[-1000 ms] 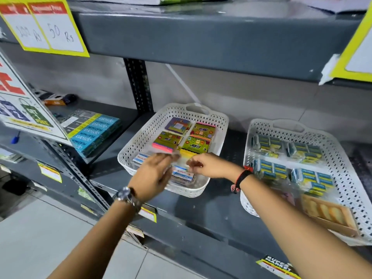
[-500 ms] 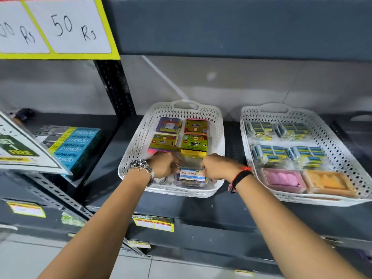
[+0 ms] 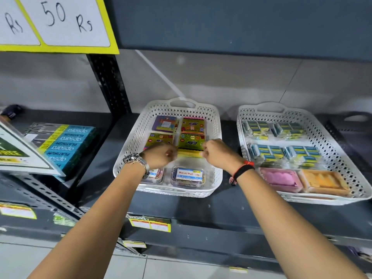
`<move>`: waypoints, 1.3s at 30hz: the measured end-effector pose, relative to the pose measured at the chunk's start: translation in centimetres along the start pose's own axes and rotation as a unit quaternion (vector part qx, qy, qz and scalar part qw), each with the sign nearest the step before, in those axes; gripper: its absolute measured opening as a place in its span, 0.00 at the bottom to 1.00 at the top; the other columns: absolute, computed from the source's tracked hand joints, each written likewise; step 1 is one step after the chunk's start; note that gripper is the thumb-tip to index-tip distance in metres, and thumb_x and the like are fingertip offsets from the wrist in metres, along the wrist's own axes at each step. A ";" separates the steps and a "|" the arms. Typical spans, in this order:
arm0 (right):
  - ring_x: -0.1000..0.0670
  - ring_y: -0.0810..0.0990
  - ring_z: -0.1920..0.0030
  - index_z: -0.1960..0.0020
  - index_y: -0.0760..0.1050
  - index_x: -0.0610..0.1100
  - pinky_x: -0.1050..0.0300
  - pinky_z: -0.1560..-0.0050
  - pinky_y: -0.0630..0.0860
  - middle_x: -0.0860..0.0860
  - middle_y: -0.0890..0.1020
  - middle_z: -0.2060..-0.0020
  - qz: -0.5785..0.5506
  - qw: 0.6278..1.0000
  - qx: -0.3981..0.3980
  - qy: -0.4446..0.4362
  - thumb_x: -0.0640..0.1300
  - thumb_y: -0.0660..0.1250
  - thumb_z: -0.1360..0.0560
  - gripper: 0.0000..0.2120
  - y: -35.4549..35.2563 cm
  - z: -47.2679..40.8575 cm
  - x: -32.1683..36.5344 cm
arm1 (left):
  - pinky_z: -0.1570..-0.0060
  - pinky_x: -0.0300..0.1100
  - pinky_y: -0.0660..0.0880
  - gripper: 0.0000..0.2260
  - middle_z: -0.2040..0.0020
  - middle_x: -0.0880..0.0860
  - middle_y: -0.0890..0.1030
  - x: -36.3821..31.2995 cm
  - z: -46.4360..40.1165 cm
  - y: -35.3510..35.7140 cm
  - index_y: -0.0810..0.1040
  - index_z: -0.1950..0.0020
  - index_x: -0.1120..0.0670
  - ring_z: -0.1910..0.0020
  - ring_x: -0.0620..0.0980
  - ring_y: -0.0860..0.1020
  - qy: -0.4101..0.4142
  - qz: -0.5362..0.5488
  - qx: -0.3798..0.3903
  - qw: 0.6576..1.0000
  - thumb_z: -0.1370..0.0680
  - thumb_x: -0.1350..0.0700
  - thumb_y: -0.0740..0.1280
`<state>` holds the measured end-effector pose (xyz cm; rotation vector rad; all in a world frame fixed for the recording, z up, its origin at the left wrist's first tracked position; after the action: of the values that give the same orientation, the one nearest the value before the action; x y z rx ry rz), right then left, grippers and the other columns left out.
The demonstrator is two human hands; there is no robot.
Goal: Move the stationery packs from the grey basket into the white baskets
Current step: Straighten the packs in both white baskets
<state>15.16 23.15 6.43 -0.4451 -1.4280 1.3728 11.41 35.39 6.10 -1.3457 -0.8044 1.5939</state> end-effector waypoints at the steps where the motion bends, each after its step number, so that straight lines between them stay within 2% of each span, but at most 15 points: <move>1: 0.41 0.78 0.48 0.44 0.73 0.31 0.52 0.46 0.75 0.36 0.77 0.43 -0.003 1.000 -0.028 0.004 0.41 0.60 0.22 0.13 -0.6 -0.4 -0.2 | 0.61 0.36 0.68 0.12 0.38 0.57 0.77 0.2 -0.5 -0.6 0.74 0.38 0.59 0.44 0.54 0.75 -0.013 0.004 -0.024 1.000 0.19 0.62 0.58; 2: 0.42 0.78 0.52 0.45 0.73 0.32 0.53 0.51 0.74 0.36 0.77 0.44 -0.004 0.999 -0.043 0.006 0.40 0.61 0.23 0.12 -0.8 -0.8 -0.2 | 0.61 0.36 0.68 0.12 0.39 0.57 0.77 0.4 -1.0 -0.9 0.73 0.37 0.58 0.47 0.54 0.76 -0.026 0.007 -0.044 0.999 0.19 0.61 0.59; 4: 0.41 0.78 0.50 0.42 0.72 0.33 0.52 0.48 0.75 0.37 0.77 0.45 0.000 0.999 -0.038 0.012 0.38 0.63 0.24 0.12 -0.3 -1.6 -0.1 | 0.57 0.40 0.71 0.13 0.40 0.59 0.78 0.4 -2.1 -0.9 0.70 0.35 0.57 0.48 0.56 0.76 -0.040 -0.013 -0.065 0.997 0.20 0.60 0.60; 7: 0.40 0.78 0.45 0.43 0.73 0.33 0.49 0.42 0.75 0.38 0.77 0.44 0.020 1.000 -0.009 0.016 0.36 0.65 0.25 0.12 0.9 -2.6 0.0 | 0.42 0.46 0.72 0.19 0.39 0.59 0.78 0.5 -3.8 0.3 0.68 0.32 0.56 0.42 0.57 0.76 -0.048 -0.080 -0.059 0.994 0.23 0.57 0.66; 10: 0.39 0.78 0.45 0.43 0.73 0.32 0.48 0.40 0.76 0.38 0.77 0.43 0.033 0.999 0.004 0.023 0.32 0.64 0.26 0.11 1.7 -3.1 -0.1 | 0.35 0.47 0.67 0.24 0.32 0.59 0.71 1.5 -5.1 1.5 0.65 0.29 0.55 0.35 0.57 0.70 -0.066 -0.111 -0.025 0.991 0.23 0.55 0.67; 13: 0.36 0.77 0.43 0.42 0.73 0.31 0.45 0.43 0.74 0.35 0.77 0.42 0.036 0.998 -0.017 0.041 0.33 0.59 0.24 0.12 1.4 -3.0 -0.5 | 0.35 0.48 0.65 0.22 0.31 0.57 0.70 2.0 -5.8 2.0 0.67 0.30 0.54 0.33 0.57 0.68 -0.067 -0.150 -0.018 0.986 0.23 0.54 0.66; 18: 0.35 0.76 0.42 0.43 0.73 0.33 0.46 0.47 0.73 0.34 0.76 0.43 0.021 0.998 -0.029 0.060 0.35 0.57 0.23 0.12 1.2 -2.8 -0.8 | 0.37 0.44 0.68 0.14 0.42 0.54 0.81 1.7 -5.8 1.9 0.77 0.39 0.51 0.41 0.54 0.76 -0.055 -0.166 -0.094 0.980 0.24 0.56 0.68; 20: 0.38 0.77 0.48 0.50 0.72 0.39 0.50 0.54 0.70 0.37 0.76 0.52 0.006 0.997 -0.018 0.072 0.37 0.55 0.23 0.08 1.6 -2.9 -1.1 | 0.35 0.46 0.65 0.14 0.42 0.54 0.81 1.3 -5.8 1.6 0.78 0.40 0.50 0.40 0.54 0.75 -0.046 -0.209 -0.109 0.971 0.25 0.54 0.69; 22: 0.41 0.76 0.53 0.52 0.70 0.41 0.53 0.56 0.68 0.39 0.76 0.55 0.022 0.997 -0.025 0.075 0.38 0.54 0.23 0.07 1.5 -2.8 -1.1 | 0.33 0.48 0.62 0.14 0.42 0.54 0.81 1.2 -5.7 1.4 0.77 0.40 0.49 0.40 0.54 0.75 -0.044 -0.228 -0.108 0.967 0.25 0.54 0.69; 26: 0.35 0.76 0.43 0.41 0.72 0.32 0.46 0.46 0.74 0.33 0.76 0.42 0.031 0.996 -0.052 0.058 0.34 0.56 0.23 0.13 0.8 -2.5 -0.5 | 0.29 0.50 0.56 0.15 0.41 0.55 0.81 0.8 -5.8 1.4 0.75 0.37 0.50 0.38 0.54 0.74 -0.044 -0.250 -0.097 0.962 0.24 0.53 0.68; 28: 0.35 0.76 0.43 0.41 0.72 0.31 0.45 0.44 0.74 0.34 0.76 0.42 0.049 0.997 -0.040 0.052 0.32 0.56 0.23 0.13 1.2 -2.7 -0.6 | 0.28 0.51 0.53 0.16 0.40 0.54 0.80 0.7 -5.6 1.2 0.74 0.36 0.49 0.37 0.54 0.73 -0.044 -0.255 -0.099 0.961 0.24 0.53 0.68; 31: 0.37 0.78 0.45 0.41 0.72 0.31 0.47 0.45 0.76 0.36 0.77 0.43 0.073 0.996 -0.041 0.016 0.30 0.58 0.23 0.12 1.1 -2.5 0.0 | 0.29 0.52 0.56 0.18 0.39 0.54 0.79 0.2 -5.2 1.0 0.72 0.35 0.48 0.37 0.55 0.73 -0.045 -0.262 -0.085 0.960 0.25 0.52 0.68; 34: 0.38 0.79 0.46 0.41 0.72 0.34 0.48 0.48 0.77 0.37 0.77 0.44 0.084 0.990 -0.109 -0.036 0.32 0.58 0.23 0.12 -1.7 -1.3 0.1 | 0.28 0.56 0.50 0.18 0.38 0.53 0.78 -0.9 -4.9 0.0 0.73 0.36 0.49 0.36 0.54 0.73 -0.049 -0.297 -0.085 0.950 0.25 0.49 0.68; 36: 0.38 0.77 0.45 0.39 0.72 0.36 0.48 0.47 0.75 0.37 0.77 0.43 0.053 0.986 -0.156 -0.037 0.35 0.58 0.23 0.14 -4.7 -0.2 -1.8 | 0.28 0.58 0.48 0.17 0.40 0.53 0.79 -2.6 -4.9 -1.0 0.72 0.36 0.50 0.37 0.54 0.73 -0.044 -0.323 -0.102 0.940 0.24 0.51 0.66; 39: 0.39 0.77 0.41 0.37 0.72 0.38 0.51 0.42 0.74 0.37 0.78 0.41 0.060 0.972 -0.226 -0.019 0.34 0.59 0.24 0.16 -9.3 1.7 -6.9 | 0.31 0.52 0.59 0.12 0.46 0.56 0.82 -6.4 -5.3 -2.2 0.75 0.40 0.54 0.43 0.56 0.78 -0.033 -0.306 -0.138 0.941 0.21 0.53 0.62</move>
<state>19.84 14.10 12.18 -0.8125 -1.7733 1.1467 17.26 30.13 9.56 -1.0768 -1.3712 1.0602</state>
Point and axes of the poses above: each hand's wrist, its own z-axis away from the middle knuckle, its own y-axis out of the palm, x = y × z, the point moved 9 cm from there along -z, towards the middle knuckle
